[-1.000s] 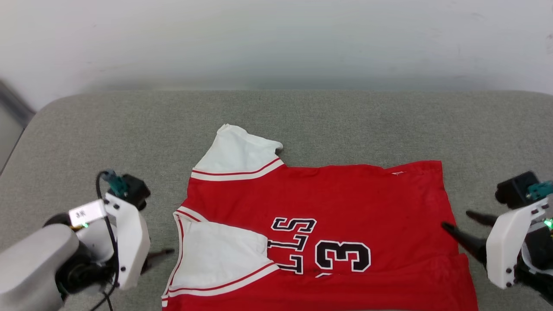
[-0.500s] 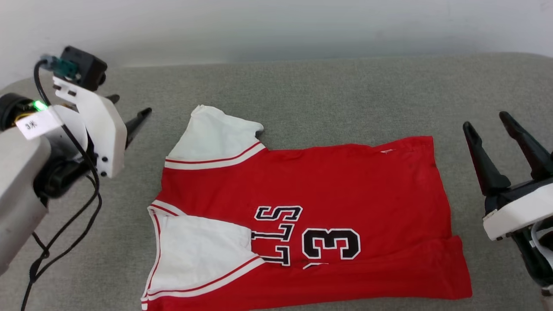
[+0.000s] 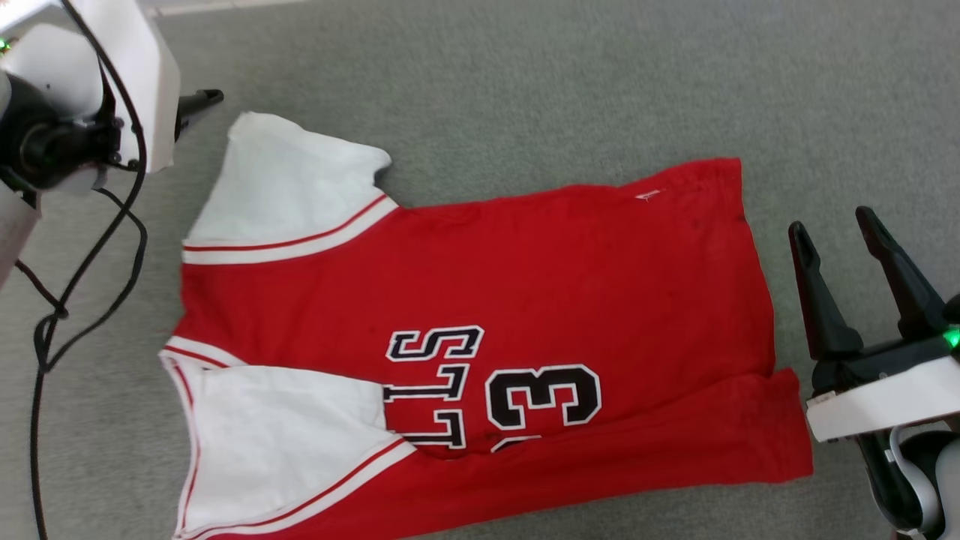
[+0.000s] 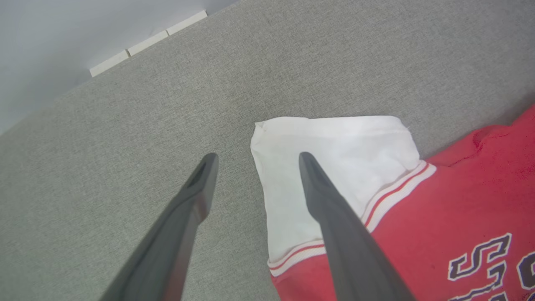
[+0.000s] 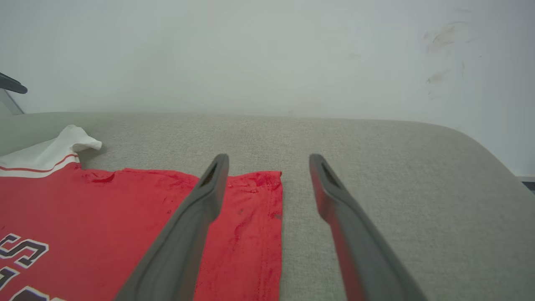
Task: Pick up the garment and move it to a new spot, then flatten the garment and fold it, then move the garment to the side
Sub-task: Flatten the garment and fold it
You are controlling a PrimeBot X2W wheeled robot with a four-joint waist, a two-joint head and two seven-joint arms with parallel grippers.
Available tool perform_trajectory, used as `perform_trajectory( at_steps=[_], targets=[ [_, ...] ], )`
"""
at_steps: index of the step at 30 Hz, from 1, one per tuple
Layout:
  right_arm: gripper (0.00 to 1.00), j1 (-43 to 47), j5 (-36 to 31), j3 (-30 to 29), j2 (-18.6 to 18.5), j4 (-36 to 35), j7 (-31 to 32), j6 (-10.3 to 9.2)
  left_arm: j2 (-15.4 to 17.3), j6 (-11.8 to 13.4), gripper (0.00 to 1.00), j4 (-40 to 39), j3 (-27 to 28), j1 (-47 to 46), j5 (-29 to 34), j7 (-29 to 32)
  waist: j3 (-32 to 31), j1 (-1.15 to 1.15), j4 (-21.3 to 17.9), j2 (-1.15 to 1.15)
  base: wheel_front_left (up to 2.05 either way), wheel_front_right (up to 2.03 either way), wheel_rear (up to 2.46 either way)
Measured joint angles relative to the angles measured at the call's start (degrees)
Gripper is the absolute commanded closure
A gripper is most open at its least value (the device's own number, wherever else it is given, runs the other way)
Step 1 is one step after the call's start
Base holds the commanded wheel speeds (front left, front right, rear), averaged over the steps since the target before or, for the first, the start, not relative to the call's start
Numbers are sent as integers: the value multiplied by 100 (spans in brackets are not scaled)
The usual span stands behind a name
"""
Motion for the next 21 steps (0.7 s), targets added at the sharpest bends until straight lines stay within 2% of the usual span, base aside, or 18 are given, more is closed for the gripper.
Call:
perform_trajectory(
  at_steps=[6, 16, 17, 18, 21],
  targets=[
    [0, -217, -5, 89, 49, -38, -62, 0, -26, -7, 0, 300, -147, -420, -99, 977, 505, 0, -262, 0, 0, 0, 0],
    [0, -419, -19, 140, 66, 132, -152, 0, 11, -44, 0, 591, -412, -505, 46, 1363, 1024, 0, -576, 0, 0, 0, 0],
    [0, -534, -9, 129, 21, 185, -152, 1, 4, -97, 62, 620, -415, -453, -24, 1350, 988, 0, -567, 0, 0, 0, 0],
    [0, -568, -9, 127, 1, 199, -154, 1, -5, -98, 100, 636, -421, -432, -26, 1327, 962, 0, -560, 0, 0, 0, 0],
    [0, -725, -23, 131, -122, 208, -113, 0, -68, -149, 100, 644, -471, -345, -30, 1243, 849, 0, -528, 0, 0, 0, 0]
  ],
)
